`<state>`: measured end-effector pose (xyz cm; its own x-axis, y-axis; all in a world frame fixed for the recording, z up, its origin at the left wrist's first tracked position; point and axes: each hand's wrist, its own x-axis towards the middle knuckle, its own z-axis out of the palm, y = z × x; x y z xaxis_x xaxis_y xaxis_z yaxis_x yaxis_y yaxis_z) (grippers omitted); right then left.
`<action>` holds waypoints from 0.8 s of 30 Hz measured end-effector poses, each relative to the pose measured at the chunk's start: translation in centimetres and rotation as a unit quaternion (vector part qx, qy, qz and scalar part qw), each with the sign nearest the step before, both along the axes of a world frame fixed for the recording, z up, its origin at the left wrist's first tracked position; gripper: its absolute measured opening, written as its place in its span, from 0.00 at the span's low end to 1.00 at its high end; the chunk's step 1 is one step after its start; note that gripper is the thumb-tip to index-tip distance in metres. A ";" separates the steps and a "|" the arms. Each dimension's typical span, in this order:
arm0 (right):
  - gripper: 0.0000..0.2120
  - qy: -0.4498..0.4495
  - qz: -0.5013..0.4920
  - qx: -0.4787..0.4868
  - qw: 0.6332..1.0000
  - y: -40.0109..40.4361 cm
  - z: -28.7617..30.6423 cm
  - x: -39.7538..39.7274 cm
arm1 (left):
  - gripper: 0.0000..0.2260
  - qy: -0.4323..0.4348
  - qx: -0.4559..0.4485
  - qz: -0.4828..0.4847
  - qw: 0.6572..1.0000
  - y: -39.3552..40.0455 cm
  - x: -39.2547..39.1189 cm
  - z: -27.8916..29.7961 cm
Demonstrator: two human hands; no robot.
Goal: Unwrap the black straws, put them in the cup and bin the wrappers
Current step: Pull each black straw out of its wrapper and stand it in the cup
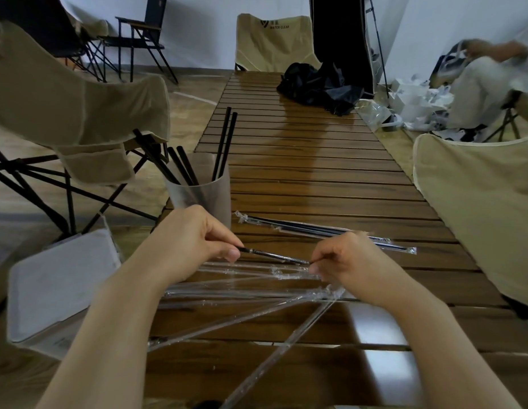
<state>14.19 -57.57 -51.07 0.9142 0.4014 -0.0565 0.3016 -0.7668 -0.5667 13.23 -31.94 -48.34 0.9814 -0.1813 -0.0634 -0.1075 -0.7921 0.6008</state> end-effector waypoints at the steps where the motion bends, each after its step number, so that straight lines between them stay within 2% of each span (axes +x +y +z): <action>1: 0.05 -0.001 0.003 0.000 1.000 0.2 0.0 -0.1 | 0.06 -0.004 0.002 -0.001 1.000 -0.1 0.0 0.1; 7: 0.04 -0.018 0.009 0.015 1.000 1.0 0.4 -0.4 | 0.05 0.008 0.041 -0.017 0.999 -0.6 0.0 -0.2; 10: 0.06 -0.028 0.003 0.063 0.998 1.6 1.2 -0.4 | 0.06 0.053 0.088 -0.056 0.993 -1.6 0.1 -1.0; 13: 0.09 -0.052 0.008 0.049 0.997 1.6 2.1 -0.1 | 0.05 0.084 0.099 -0.079 0.988 -2.5 0.3 -1.9; 16: 0.10 -0.042 -0.002 0.043 0.998 1.4 1.8 -0.2 | 0.08 0.034 0.062 -0.088 0.994 -3.9 0.0 -2.0; 19: 0.07 -0.029 -0.018 0.050 0.998 1.2 1.2 -0.1 | 0.06 -0.029 0.057 -0.111 0.992 -5.6 -0.2 -1.5; 24: 0.06 0.008 -0.035 0.064 0.997 0.2 1.3 0.1 | 0.08 -0.040 0.047 -0.103 0.993 -5.9 0.1 -1.1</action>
<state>14.26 -57.41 -49.73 0.9394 0.3421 -0.0232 0.2408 -0.7065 -0.6655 13.31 -37.82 -49.43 0.9264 -0.3762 -0.0121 -0.3183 -0.8003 0.5082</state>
